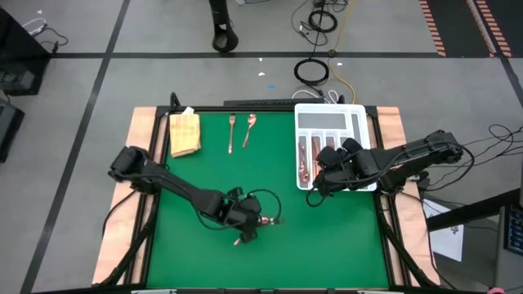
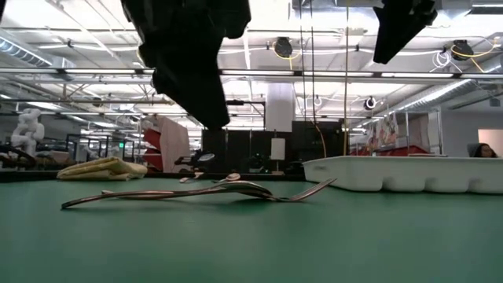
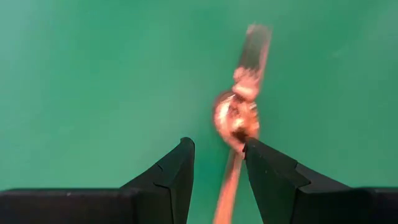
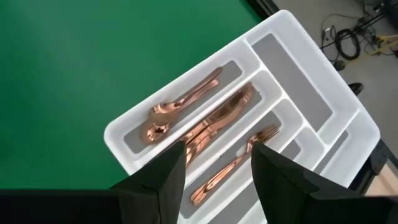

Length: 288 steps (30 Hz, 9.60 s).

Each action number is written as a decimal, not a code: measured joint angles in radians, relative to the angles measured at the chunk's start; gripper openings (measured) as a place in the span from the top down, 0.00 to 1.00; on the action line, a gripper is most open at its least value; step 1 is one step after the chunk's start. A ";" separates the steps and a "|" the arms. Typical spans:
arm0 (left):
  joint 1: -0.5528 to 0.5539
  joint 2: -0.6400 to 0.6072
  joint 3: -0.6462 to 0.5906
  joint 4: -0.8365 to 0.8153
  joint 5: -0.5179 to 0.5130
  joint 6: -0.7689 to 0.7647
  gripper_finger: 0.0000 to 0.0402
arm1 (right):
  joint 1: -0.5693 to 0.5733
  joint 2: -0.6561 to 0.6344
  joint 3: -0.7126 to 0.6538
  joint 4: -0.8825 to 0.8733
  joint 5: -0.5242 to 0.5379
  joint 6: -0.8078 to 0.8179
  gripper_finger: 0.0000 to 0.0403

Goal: Sort silverware
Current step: Put the bottom gold spoon into the silverware organizer, then put the top gold fork into the silverware organizer

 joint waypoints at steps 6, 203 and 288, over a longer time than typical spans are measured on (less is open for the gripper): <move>-0.034 0.063 0.063 -0.015 -0.058 -0.007 0.63 | 0.001 0.000 0.000 0.000 0.019 0.003 0.58; 0.496 0.573 1.072 -0.546 0.202 1.609 0.77 | 0.492 -0.010 -0.189 0.577 0.549 0.469 0.58; 0.994 0.311 0.399 -0.423 -0.042 0.131 0.43 | 0.395 -0.009 -0.256 0.499 0.379 0.517 0.58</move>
